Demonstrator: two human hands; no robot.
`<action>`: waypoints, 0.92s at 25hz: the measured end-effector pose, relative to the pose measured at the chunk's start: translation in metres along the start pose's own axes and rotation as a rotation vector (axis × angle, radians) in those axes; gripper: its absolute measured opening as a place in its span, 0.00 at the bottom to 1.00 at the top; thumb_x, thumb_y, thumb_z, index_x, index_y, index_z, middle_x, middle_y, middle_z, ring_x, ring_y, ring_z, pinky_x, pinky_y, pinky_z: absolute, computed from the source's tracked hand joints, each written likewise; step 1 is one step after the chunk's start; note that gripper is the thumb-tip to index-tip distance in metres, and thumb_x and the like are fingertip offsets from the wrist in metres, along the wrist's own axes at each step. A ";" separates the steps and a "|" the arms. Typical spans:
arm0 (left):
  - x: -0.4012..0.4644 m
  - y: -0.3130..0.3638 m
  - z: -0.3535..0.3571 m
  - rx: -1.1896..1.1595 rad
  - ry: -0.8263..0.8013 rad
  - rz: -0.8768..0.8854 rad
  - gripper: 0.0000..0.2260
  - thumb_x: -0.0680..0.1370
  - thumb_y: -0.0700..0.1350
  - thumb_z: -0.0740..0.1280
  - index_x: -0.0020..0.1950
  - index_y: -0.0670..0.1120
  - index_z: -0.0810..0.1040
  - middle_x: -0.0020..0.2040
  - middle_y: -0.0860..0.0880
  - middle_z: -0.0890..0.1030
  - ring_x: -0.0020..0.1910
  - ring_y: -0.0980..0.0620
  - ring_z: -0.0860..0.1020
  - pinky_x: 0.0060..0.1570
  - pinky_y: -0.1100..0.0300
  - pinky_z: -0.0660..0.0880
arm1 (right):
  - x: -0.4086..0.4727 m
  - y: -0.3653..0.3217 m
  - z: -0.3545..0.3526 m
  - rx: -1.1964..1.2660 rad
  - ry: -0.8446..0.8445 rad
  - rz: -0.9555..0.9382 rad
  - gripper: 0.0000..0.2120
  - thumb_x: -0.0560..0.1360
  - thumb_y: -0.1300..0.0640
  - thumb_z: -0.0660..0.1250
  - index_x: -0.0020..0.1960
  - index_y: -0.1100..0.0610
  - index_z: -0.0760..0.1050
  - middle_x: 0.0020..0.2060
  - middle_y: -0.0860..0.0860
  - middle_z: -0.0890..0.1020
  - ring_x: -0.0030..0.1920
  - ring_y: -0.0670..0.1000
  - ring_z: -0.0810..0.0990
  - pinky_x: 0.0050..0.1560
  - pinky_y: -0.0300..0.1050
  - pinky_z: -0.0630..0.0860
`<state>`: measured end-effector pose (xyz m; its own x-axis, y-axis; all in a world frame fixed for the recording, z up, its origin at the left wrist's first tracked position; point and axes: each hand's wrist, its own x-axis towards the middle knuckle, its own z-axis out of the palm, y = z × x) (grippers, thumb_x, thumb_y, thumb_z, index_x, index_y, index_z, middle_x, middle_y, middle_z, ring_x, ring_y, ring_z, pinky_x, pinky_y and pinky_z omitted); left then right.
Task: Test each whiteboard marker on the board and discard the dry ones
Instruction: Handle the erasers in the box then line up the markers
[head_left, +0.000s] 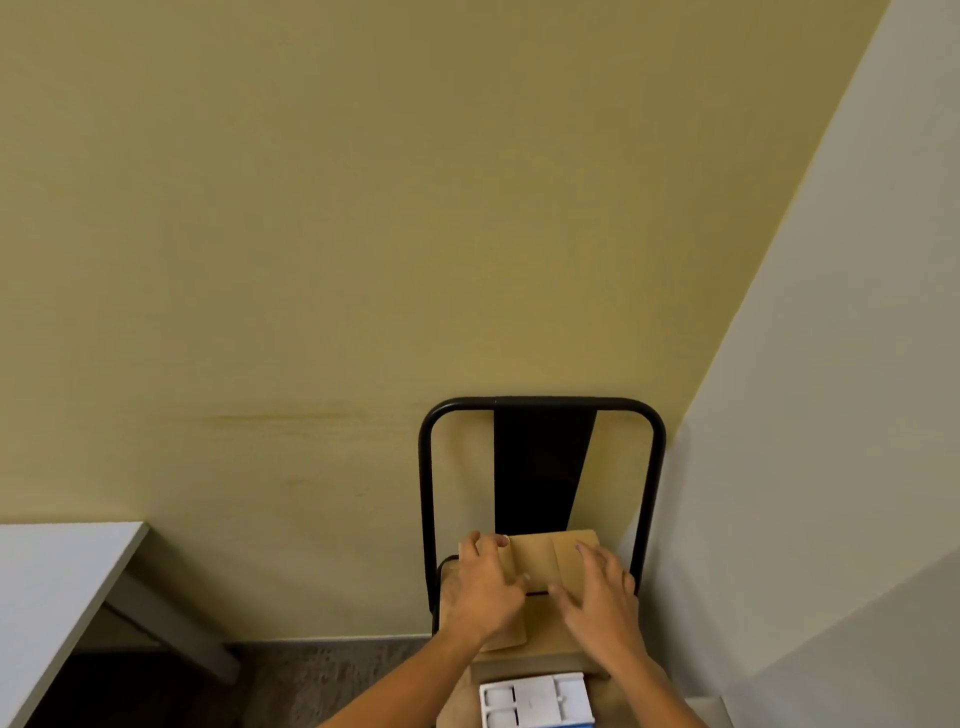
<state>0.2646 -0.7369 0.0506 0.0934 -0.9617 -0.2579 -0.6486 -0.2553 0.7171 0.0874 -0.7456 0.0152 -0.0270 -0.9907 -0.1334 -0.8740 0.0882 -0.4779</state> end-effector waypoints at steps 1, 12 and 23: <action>0.003 0.004 0.003 0.036 0.013 -0.029 0.28 0.74 0.56 0.70 0.70 0.53 0.64 0.76 0.47 0.58 0.72 0.45 0.65 0.70 0.49 0.68 | 0.002 0.002 0.004 -0.031 -0.013 0.002 0.35 0.77 0.37 0.64 0.79 0.47 0.55 0.77 0.50 0.58 0.75 0.56 0.60 0.72 0.50 0.65; 0.030 -0.007 0.008 0.065 -0.038 -0.137 0.42 0.70 0.49 0.70 0.77 0.46 0.49 0.78 0.39 0.48 0.76 0.35 0.52 0.75 0.47 0.55 | 0.011 0.000 0.010 0.181 0.052 0.032 0.34 0.75 0.51 0.71 0.77 0.52 0.60 0.73 0.49 0.65 0.72 0.53 0.67 0.72 0.46 0.66; 0.021 -0.046 -0.036 -0.370 0.016 -0.108 0.33 0.74 0.30 0.59 0.78 0.46 0.57 0.76 0.44 0.64 0.74 0.43 0.64 0.73 0.45 0.64 | 0.007 0.021 -0.051 0.350 0.201 0.189 0.19 0.85 0.57 0.56 0.75 0.55 0.68 0.67 0.54 0.77 0.64 0.53 0.76 0.62 0.47 0.75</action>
<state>0.3233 -0.7491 0.0358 0.1596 -0.9281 -0.3364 -0.3184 -0.3710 0.8724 0.0439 -0.7561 0.0483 -0.2945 -0.9512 -0.0921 -0.6285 0.2654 -0.7311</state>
